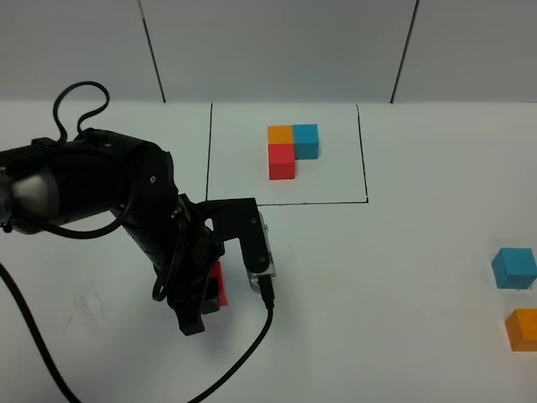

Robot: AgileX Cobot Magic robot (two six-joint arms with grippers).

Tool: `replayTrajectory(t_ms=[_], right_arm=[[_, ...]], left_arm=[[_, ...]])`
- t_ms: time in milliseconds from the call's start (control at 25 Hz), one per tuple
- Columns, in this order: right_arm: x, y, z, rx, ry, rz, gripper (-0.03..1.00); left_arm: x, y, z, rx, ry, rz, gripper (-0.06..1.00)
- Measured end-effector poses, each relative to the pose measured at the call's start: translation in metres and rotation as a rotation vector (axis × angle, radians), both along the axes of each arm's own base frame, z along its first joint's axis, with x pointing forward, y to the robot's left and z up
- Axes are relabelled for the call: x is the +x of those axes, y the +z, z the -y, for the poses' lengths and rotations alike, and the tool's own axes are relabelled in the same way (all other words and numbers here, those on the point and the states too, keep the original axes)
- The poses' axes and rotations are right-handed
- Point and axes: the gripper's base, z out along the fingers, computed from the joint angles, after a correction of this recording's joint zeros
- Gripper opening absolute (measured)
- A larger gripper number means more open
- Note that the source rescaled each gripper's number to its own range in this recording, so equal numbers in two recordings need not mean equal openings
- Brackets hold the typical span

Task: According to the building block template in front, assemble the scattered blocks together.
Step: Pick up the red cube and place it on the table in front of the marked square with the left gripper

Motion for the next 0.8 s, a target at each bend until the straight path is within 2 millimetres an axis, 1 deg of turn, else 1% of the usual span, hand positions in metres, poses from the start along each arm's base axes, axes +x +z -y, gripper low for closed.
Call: replayTrajectory(t_ms=[120,240,520,800], right_arm=[[0.0,0.0,0.0,0.0,0.0,0.0,0.0],[0.0,0.0,0.0,0.0,0.0,0.0,0.0],[0.0,0.0,0.0,0.0,0.0,0.0,0.0],[0.0,0.0,0.0,0.0,0.0,0.0,0.0]], left_arm=[[0.006,-0.012,0.003,0.007,-0.023,0.011,0.52],[0.011,-0.019,0.006,0.007,-0.04,0.022,0.52],[0.025,-0.022,0.024,-0.016,-0.061,0.063,0.52],[0.028,-0.033,0.026,-0.008,-0.058,0.041,0.52]])
